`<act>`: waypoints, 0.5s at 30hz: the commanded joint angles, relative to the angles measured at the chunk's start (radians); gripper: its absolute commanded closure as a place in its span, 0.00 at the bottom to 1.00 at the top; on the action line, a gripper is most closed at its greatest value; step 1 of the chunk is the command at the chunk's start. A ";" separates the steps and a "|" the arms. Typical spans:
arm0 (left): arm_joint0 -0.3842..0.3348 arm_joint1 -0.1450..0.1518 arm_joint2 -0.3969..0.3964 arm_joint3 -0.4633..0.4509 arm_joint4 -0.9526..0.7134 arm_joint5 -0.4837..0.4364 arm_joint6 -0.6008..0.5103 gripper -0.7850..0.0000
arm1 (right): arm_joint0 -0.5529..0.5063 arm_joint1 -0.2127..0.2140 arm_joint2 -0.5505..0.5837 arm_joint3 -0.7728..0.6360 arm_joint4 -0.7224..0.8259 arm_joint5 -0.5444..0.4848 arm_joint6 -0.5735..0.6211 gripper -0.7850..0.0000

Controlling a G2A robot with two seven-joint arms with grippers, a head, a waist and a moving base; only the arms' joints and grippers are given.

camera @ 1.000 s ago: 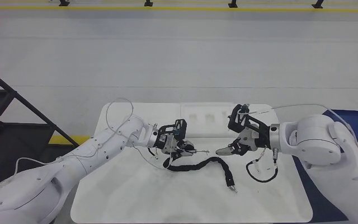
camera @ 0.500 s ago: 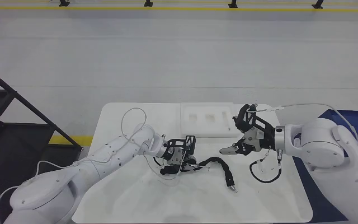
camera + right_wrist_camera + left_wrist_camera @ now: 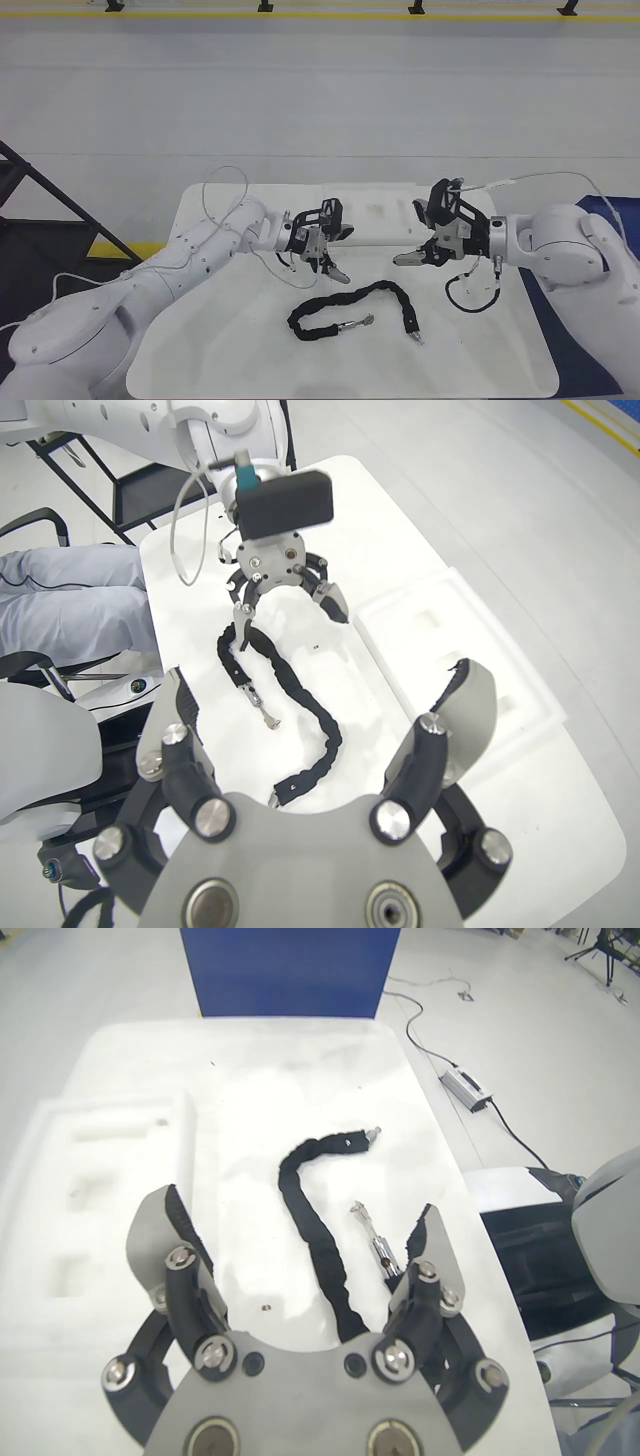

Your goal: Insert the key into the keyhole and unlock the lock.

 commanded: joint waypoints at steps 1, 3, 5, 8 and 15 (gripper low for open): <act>-0.037 0.017 -0.008 0.000 0.004 0.000 0.038 0.00 | 0.030 -0.007 -0.016 0.046 0.008 -0.038 -0.025 0.00; -0.068 0.033 -0.012 -0.009 0.005 0.000 0.075 0.00 | 0.068 -0.015 -0.036 0.092 0.006 -0.072 -0.045 0.00; -0.100 0.050 -0.015 -0.017 0.000 0.000 0.111 0.00 | 0.111 -0.024 -0.057 0.132 0.000 -0.101 -0.059 0.00; -0.153 0.075 -0.011 -0.030 -0.014 0.000 0.142 0.00 | 0.178 -0.036 -0.081 0.181 -0.003 -0.142 -0.077 0.00; -0.277 0.116 0.016 -0.037 -0.098 0.000 0.109 0.00 | 0.319 -0.059 -0.126 0.278 0.011 -0.213 -0.081 0.00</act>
